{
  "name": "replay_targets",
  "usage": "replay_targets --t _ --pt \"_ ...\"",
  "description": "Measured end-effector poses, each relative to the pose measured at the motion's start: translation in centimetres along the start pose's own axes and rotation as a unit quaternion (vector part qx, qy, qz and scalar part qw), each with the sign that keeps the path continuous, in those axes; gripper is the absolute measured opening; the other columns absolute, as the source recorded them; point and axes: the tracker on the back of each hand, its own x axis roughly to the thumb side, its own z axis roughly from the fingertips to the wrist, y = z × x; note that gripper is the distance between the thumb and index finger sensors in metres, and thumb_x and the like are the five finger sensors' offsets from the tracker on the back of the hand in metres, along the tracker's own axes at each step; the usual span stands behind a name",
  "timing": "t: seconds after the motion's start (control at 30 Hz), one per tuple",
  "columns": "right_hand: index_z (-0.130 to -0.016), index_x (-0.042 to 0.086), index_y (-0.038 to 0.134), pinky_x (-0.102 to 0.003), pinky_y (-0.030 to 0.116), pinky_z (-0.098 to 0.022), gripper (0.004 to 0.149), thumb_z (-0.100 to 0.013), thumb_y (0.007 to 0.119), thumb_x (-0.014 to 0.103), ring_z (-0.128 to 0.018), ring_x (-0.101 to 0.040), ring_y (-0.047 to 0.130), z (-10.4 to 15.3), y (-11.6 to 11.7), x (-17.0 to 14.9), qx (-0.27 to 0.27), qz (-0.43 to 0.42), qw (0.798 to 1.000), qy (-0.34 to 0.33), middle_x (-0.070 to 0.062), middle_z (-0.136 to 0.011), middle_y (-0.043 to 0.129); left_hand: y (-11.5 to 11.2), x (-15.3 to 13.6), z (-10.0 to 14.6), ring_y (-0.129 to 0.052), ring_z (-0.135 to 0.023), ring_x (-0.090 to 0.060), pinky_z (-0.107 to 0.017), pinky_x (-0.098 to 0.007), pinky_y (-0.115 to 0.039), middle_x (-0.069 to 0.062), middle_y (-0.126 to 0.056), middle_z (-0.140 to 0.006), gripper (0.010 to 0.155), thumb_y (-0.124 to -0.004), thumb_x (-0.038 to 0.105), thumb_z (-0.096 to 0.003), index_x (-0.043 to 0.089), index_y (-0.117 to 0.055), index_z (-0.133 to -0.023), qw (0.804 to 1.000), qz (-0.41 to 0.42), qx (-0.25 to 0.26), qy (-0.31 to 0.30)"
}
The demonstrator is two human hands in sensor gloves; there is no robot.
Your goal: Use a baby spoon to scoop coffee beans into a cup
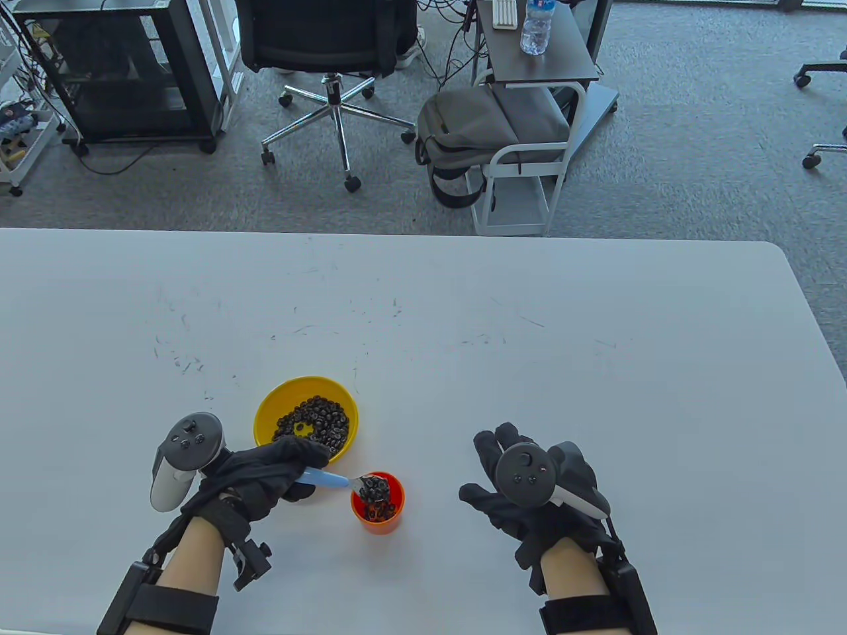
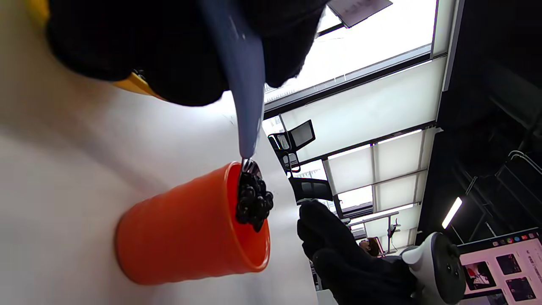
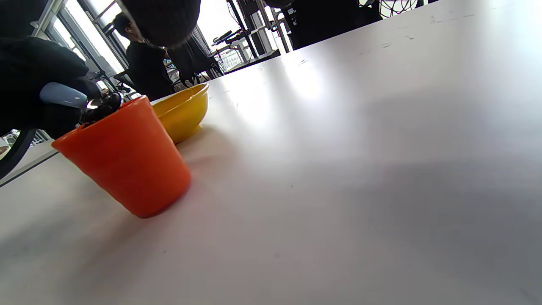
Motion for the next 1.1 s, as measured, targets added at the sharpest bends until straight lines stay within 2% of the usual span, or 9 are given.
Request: replay_targets --t 0.23,0.5,0.57,0.7,0.8,0.93,1.03,1.1 --pt "-0.111 0.001 0.031 -0.074 0.043 -0.064 0.081 -0.06 0.062 0.055 -0.091 -0.066 0.036 0.0 0.0 0.0 0.0 0.0 1.0 -0.001 -0.04 -0.11 0.024 0.3 0.4 0.3 -0.089 -0.073 -0.048 -0.057 -0.064 -0.075 -0.029 -0.077 -0.097 0.041 -0.068 0.009 -0.0576 0.01 -0.082 -0.096 0.999 -0.012 0.024 -0.025" --pt "-0.111 0.001 0.031 -0.074 0.043 -0.064 0.081 -0.06 0.062 0.055 -0.091 -0.066 0.036 0.0 0.1 0.0 0.001 0.001 1.0 -0.001 -0.04 -0.11 0.023 2.2 -0.2 1.6 -0.088 -0.073 -0.045 -0.056 -0.061 -0.076 -0.029 -0.074 -0.097 0.042 -0.066 0.011 -0.0586 0.008 -0.077 -0.099 0.984 -0.062 0.167 -0.03" --pt "-0.111 0.001 0.031 -0.074 0.043 -0.064 0.081 -0.06 0.062 0.055 -0.091 -0.066 0.036 0.0 0.1 0.0 0.0 0.001 1.0 -0.002 -0.04 -0.11 0.023 2.8 -0.5 2.0 -0.088 -0.073 -0.046 -0.057 -0.062 -0.075 -0.03 -0.073 -0.097 0.042 -0.066 0.01 -0.0583 0.007 -0.077 -0.099 0.974 -0.058 0.215 -0.03" --pt "-0.111 0.001 0.031 -0.074 0.042 -0.064 0.081 -0.06 0.062 0.055 -0.091 -0.066 0.036 -0.1 0.1 0.0 0.002 0.001 1.0 -0.001 -0.04 -0.11 0.023 3.8 -1.1 2.9 -0.087 -0.074 -0.046 -0.056 -0.062 -0.075 -0.031 -0.071 -0.097 0.042 -0.066 0.01 -0.0577 0.006 -0.076 -0.098 0.95 -0.13 0.285 -0.002" --pt "-0.111 0.001 0.031 -0.074 0.042 -0.064 0.081 -0.06 0.062 0.055 -0.091 -0.066 0.036 -0.1 0.1 0.1 0.002 0.002 1.0 -0.002 -0.04 -0.11 0.024 4.1 -1.6 3.1 -0.085 -0.074 -0.048 -0.056 -0.064 -0.074 -0.032 -0.07 -0.097 0.042 -0.067 0.009 -0.0571 0.004 -0.077 -0.098 0.933 -0.195 0.303 0.027" --pt "-0.111 0.001 0.031 -0.074 0.043 -0.064 0.081 -0.06 0.062 0.055 -0.091 -0.066 0.036 -0.1 0.1 0.1 0.002 0.002 1.0 -0.002 -0.04 -0.11 0.023 3.9 -1.8 2.8 -0.085 -0.073 -0.049 -0.055 -0.064 -0.074 -0.033 -0.071 -0.097 0.042 -0.067 0.008 -0.0565 0.004 -0.078 -0.097 0.905 -0.303 0.293 0.058" --pt "-0.111 0.001 0.031 -0.074 0.042 -0.064 0.081 -0.06 0.062 0.055 -0.091 -0.066 0.036 -0.1 0.1 0.0 0.004 0.002 1.0 -0.001 -0.04 -0.11 0.024 3.7 -2.1 2.6 -0.086 -0.073 -0.049 -0.055 -0.064 -0.074 -0.032 -0.071 -0.097 0.042 -0.067 0.008 -0.0564 0.003 -0.078 -0.097 0.895 -0.334 0.287 0.071" --pt "-0.111 0.001 0.031 -0.074 0.043 -0.064 0.081 -0.06 0.062 0.055 -0.091 -0.066 0.036 -0.1 0.1 0.0 0.004 0.002 1.0 -0.001 -0.04 -0.11 0.024 3.6 -2.2 2.5 -0.085 -0.074 -0.05 -0.055 -0.064 -0.074 -0.032 -0.071 -0.097 0.042 -0.067 0.008 -0.0564 0.003 -0.078 -0.097 0.898 -0.332 0.278 0.075"
